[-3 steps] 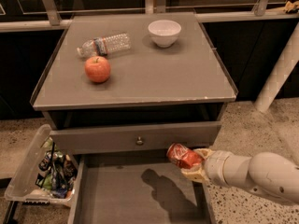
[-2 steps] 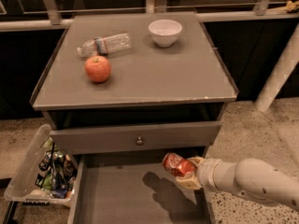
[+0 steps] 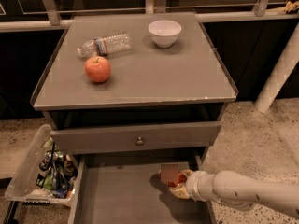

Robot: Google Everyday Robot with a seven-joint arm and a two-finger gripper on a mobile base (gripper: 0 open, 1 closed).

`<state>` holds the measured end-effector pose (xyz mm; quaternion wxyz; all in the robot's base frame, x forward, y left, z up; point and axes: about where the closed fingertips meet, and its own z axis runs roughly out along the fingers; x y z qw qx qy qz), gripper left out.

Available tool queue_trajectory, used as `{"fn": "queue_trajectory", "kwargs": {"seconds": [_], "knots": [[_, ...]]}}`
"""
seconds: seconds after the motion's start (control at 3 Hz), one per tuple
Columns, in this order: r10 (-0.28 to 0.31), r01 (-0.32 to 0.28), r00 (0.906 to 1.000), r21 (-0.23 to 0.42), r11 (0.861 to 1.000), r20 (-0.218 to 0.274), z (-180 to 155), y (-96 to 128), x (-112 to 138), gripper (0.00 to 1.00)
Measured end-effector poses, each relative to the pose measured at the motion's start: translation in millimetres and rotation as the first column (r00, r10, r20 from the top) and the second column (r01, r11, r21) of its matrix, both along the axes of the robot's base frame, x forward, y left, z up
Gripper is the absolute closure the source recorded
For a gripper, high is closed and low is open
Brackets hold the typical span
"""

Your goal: Place coke can into middle drawer

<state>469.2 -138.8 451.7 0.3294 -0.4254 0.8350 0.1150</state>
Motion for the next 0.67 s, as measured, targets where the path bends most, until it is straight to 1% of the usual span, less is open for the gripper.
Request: {"fn": "queue_trajectory", "kwargs": {"seconds": [0.33,0.67], "knots": [[-0.034,0.034,0.9994,-0.016,0.999,0.001,-46.4,4.9,22.9,1.00],[-0.041,0.040,0.9990,0.015,0.999,0.020,-70.6,24.5,48.3,1.00]]}}
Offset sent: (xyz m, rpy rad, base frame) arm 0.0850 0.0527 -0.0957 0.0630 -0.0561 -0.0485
